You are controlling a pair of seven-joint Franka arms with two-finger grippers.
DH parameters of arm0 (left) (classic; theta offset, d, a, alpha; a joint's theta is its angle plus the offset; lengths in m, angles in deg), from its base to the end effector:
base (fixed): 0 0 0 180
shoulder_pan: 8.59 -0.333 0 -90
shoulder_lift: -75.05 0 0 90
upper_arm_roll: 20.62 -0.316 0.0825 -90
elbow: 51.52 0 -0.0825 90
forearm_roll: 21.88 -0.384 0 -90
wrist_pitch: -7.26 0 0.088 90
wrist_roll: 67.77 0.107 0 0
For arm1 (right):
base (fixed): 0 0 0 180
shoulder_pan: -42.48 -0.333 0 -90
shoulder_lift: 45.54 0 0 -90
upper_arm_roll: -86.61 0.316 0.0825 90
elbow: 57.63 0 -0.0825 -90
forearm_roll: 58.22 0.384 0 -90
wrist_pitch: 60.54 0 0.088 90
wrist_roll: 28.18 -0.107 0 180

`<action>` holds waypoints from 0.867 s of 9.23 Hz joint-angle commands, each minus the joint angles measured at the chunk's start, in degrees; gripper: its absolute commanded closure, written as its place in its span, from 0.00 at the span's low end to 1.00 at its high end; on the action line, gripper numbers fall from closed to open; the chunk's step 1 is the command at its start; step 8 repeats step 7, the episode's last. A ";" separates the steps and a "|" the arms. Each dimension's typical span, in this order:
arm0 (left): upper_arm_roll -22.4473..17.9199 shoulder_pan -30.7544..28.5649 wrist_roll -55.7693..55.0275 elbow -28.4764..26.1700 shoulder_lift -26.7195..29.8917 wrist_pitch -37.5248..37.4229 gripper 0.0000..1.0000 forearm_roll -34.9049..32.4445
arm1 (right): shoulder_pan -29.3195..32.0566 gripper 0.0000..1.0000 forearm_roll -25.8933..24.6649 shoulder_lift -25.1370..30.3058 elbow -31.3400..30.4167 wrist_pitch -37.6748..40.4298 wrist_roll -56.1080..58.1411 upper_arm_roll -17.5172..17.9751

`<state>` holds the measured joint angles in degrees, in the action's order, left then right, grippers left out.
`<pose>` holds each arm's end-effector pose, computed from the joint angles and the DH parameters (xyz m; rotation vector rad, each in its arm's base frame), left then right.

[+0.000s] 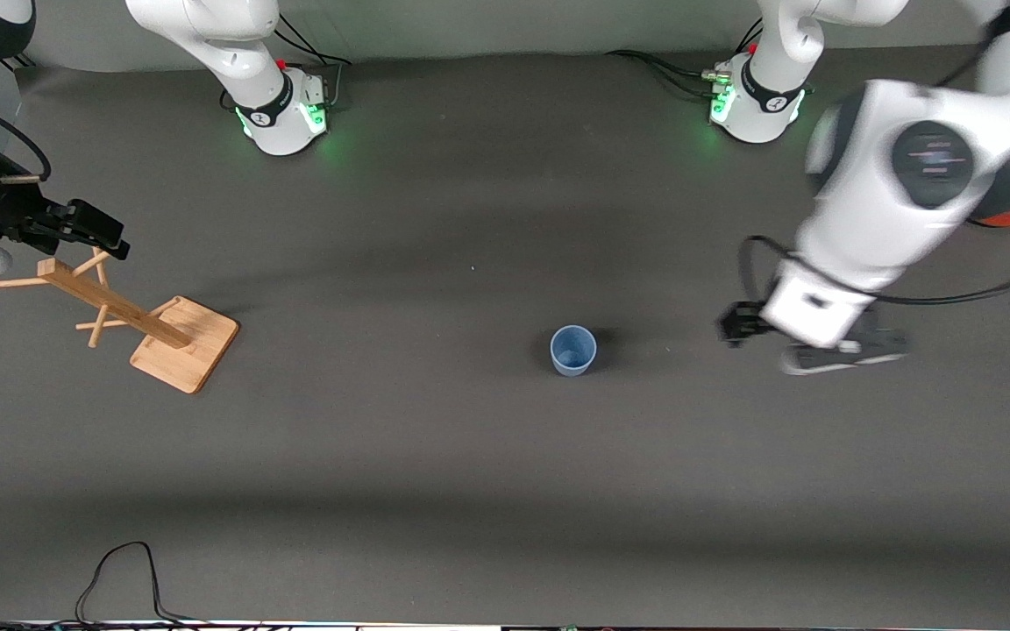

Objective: Rotate and upright cup with both arms
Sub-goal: 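Open the left gripper and draw it back from the cup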

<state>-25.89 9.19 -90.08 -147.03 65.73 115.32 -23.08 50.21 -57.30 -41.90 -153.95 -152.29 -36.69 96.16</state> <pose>0.6036 -0.1358 0.5115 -3.1133 -0.2551 -0.1013 0.5358 0.0214 0.6092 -3.1321 0.1847 0.0275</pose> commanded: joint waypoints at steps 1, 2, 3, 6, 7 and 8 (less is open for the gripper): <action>1.66 -9.90 9.35 -0.73 5.08 -4.86 0.00 -0.55 | 0.18 0.00 1.54 -0.91 0.09 -0.53 -0.98 0.29; 5.32 -15.87 12.35 -0.73 6.14 -6.36 0.00 -0.64 | 0.27 0.00 1.71 -0.82 0.09 -0.53 -0.72 0.29; 8.58 -20.37 13.68 -0.82 6.85 -6.90 0.00 -1.77 | 0.36 0.00 1.89 -0.82 0.26 -0.62 -0.28 0.20; 6.26 -17.80 13.70 -0.21 6.94 -9.36 0.00 -3.72 | 0.45 0.00 2.50 -0.29 0.35 -0.45 -0.27 0.20; 2.32 -14.56 13.70 0.23 6.94 -9.54 0.00 -3.72 | 0.53 0.00 2.50 -0.56 0.35 -0.53 -0.19 0.20; 2.32 -14.56 13.70 0.23 6.94 -9.54 0.00 -3.72 | 0.53 0.00 2.50 -0.56 0.35 -0.53 -0.19 0.20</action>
